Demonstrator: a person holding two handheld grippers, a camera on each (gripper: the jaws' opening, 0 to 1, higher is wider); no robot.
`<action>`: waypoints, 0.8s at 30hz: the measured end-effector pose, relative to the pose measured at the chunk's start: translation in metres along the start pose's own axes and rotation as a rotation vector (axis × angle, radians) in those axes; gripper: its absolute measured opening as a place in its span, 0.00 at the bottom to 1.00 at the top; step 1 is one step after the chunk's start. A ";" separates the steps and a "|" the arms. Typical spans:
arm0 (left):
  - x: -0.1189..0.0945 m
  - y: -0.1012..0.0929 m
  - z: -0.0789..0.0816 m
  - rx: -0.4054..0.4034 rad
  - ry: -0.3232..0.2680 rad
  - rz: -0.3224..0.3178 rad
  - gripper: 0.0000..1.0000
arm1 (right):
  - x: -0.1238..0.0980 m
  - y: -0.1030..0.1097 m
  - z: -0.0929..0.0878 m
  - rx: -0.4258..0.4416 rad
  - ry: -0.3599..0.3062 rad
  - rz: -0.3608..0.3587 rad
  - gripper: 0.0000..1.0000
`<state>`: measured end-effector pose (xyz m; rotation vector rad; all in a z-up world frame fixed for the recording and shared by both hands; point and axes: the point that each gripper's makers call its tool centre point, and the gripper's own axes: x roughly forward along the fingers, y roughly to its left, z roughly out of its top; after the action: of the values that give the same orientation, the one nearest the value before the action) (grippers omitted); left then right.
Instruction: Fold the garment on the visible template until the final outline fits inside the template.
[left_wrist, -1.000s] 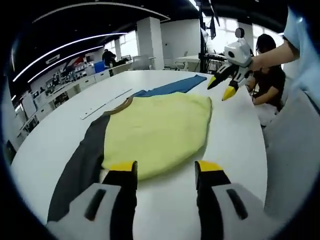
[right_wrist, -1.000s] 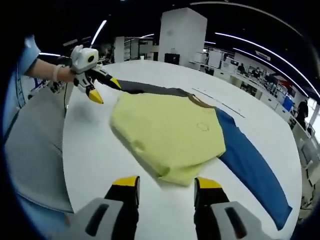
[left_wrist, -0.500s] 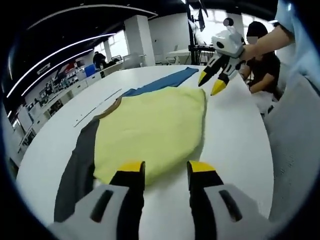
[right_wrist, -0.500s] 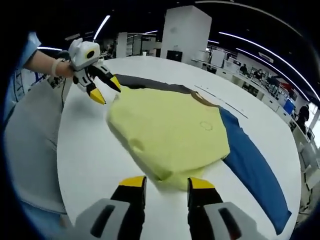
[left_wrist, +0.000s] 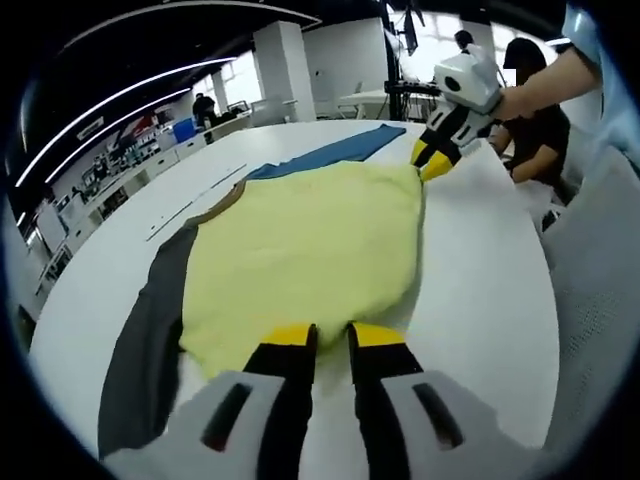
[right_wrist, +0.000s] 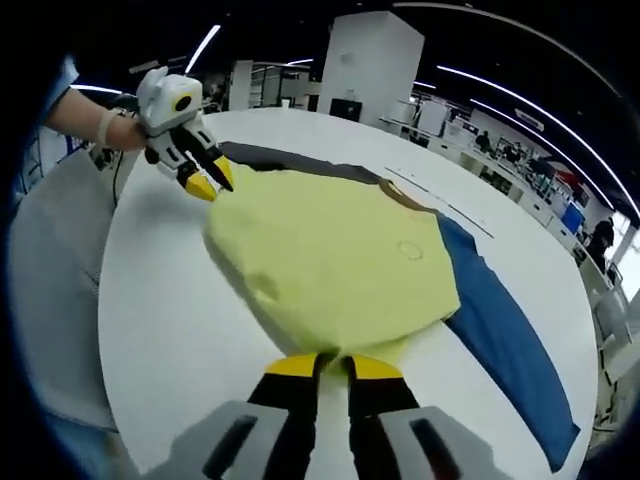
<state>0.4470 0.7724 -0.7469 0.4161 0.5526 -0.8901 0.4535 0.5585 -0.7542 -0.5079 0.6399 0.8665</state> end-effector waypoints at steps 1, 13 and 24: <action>0.000 0.000 0.000 -0.006 -0.001 0.000 0.06 | 0.000 0.000 0.000 0.001 0.001 -0.001 0.04; -0.005 0.007 0.012 -0.107 -0.037 0.005 0.00 | -0.007 -0.004 0.007 0.032 -0.027 -0.006 0.00; -0.012 0.033 0.038 -0.187 -0.099 0.051 0.00 | -0.016 -0.030 0.046 0.042 -0.115 -0.057 0.00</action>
<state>0.4786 0.7772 -0.7059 0.2139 0.5264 -0.7983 0.4841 0.5635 -0.7063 -0.4333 0.5350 0.8211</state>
